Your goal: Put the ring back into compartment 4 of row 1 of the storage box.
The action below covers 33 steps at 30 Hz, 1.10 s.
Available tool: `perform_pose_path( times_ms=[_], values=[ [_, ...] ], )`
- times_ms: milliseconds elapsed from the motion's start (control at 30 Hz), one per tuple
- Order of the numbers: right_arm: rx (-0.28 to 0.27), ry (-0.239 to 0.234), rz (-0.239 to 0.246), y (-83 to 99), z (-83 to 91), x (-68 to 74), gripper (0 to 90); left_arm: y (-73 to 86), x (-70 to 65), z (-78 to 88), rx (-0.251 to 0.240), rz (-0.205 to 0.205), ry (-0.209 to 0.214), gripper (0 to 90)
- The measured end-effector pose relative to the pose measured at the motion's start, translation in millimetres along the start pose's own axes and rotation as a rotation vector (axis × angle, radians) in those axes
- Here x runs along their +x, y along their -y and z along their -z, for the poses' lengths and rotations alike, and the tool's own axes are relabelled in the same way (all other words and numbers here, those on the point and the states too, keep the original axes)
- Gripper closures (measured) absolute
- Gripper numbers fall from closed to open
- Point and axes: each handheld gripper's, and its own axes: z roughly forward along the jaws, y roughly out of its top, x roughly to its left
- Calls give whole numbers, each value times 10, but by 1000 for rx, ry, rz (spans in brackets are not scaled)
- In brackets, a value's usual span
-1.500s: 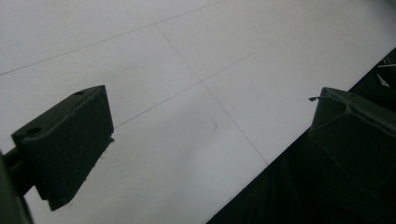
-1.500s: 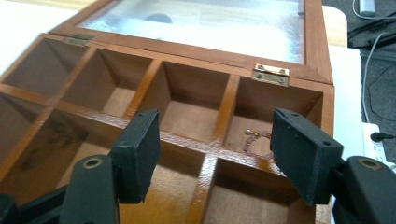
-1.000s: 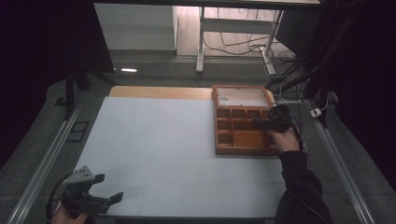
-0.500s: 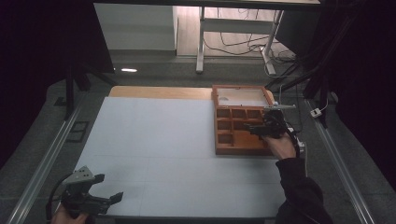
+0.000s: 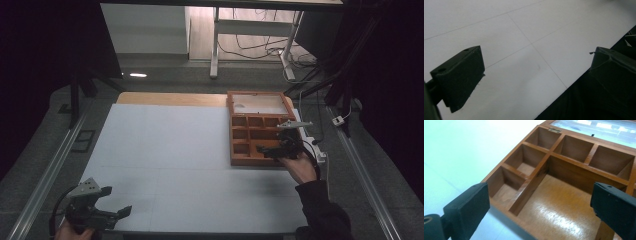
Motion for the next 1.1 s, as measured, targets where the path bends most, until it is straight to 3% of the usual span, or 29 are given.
perform_pose_path(
  times_ms=[500,1100],
  values=[
    [-17,-12,38,277,328,263,1,-1,2,-3,3,1,5,0],
    [-13,10,23,709,767,432,0,-4,5,-6,8,2,7,0]
  ],
)
